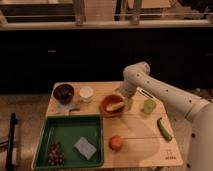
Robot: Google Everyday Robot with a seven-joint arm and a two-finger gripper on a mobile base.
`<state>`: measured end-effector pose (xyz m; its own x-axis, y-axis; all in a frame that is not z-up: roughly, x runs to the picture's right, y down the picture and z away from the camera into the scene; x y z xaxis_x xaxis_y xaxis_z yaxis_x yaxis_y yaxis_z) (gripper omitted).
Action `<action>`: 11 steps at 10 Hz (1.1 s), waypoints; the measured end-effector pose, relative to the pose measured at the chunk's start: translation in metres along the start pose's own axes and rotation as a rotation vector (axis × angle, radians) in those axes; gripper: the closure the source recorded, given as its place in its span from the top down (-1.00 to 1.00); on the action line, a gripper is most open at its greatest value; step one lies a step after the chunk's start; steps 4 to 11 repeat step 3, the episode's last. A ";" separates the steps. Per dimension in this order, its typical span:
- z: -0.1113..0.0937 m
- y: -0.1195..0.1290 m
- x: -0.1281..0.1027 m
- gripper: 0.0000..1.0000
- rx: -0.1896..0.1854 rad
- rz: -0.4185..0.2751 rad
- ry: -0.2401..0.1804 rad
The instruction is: Place banana in red bowl
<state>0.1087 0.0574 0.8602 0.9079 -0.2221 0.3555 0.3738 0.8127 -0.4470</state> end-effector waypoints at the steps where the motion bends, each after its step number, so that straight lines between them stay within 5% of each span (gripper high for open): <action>1: -0.001 -0.001 0.001 0.60 -0.008 -0.008 0.004; 11: -0.006 -0.002 0.008 0.60 -0.021 -0.019 0.017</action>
